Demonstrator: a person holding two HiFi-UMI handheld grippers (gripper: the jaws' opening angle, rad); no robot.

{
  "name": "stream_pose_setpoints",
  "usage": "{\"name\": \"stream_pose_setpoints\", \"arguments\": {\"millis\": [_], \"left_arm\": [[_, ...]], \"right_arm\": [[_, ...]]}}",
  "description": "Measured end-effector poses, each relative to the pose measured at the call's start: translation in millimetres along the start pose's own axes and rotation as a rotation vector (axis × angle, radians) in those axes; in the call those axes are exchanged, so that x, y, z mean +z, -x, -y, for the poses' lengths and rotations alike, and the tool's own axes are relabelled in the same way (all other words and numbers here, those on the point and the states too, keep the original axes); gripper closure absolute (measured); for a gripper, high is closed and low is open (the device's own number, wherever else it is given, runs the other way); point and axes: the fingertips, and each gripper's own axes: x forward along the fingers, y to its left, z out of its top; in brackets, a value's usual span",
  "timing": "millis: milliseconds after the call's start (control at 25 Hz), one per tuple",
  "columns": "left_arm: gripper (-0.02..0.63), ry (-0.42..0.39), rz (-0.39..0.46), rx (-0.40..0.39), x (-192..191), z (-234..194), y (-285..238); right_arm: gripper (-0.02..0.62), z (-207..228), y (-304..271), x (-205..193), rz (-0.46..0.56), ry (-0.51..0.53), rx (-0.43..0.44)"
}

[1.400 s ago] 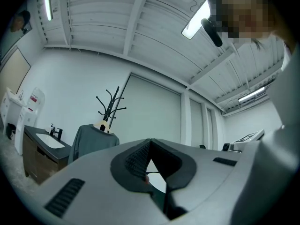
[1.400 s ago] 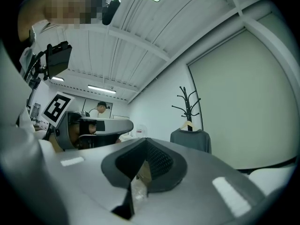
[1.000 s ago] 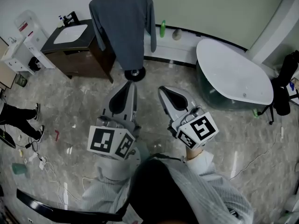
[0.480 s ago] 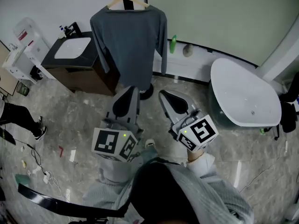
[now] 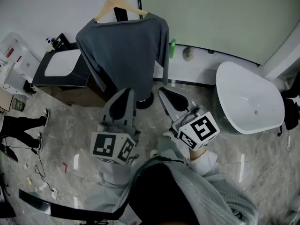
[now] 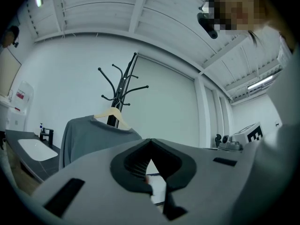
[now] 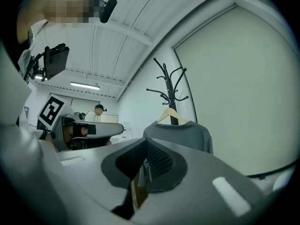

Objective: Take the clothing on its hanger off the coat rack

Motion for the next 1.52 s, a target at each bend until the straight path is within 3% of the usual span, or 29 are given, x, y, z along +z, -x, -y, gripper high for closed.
{"name": "stream_pose_setpoints", "arguments": {"millis": [360, 640, 800, 1000, 1280, 1520], "left_arm": [[0.601, 0.002, -0.011, 0.078, -13.4, -83.4, -87.2], [0.601, -0.049, 0.030, 0.072, 29.0, -135.4, -179.0], [0.601, -0.075, 0.056, 0.031, 55.2, -136.4, -213.0], [0.601, -0.098, 0.108, -0.064, 73.5, -142.9, -235.8], [0.600, -0.121, 0.136, 0.047, 104.2, -191.9, -230.0], [0.598, -0.240, 0.139, 0.030, 133.0, -208.3, -224.5]], "right_arm": [[0.592, 84.7, -92.1, -14.6, -0.006, -0.002, 0.014], [0.592, 175.3, -187.4, 28.2, 0.047, 0.026, 0.088], [0.592, 201.4, -212.6, 69.5, 0.111, 0.060, 0.209], [0.592, 215.8, -237.6, 93.8, 0.138, 0.134, 0.303], [0.592, 240.7, -262.0, 105.0, 0.099, 0.207, 0.348], [0.560, 253.4, -267.5, 116.8, 0.081, 0.219, 0.411]]}}
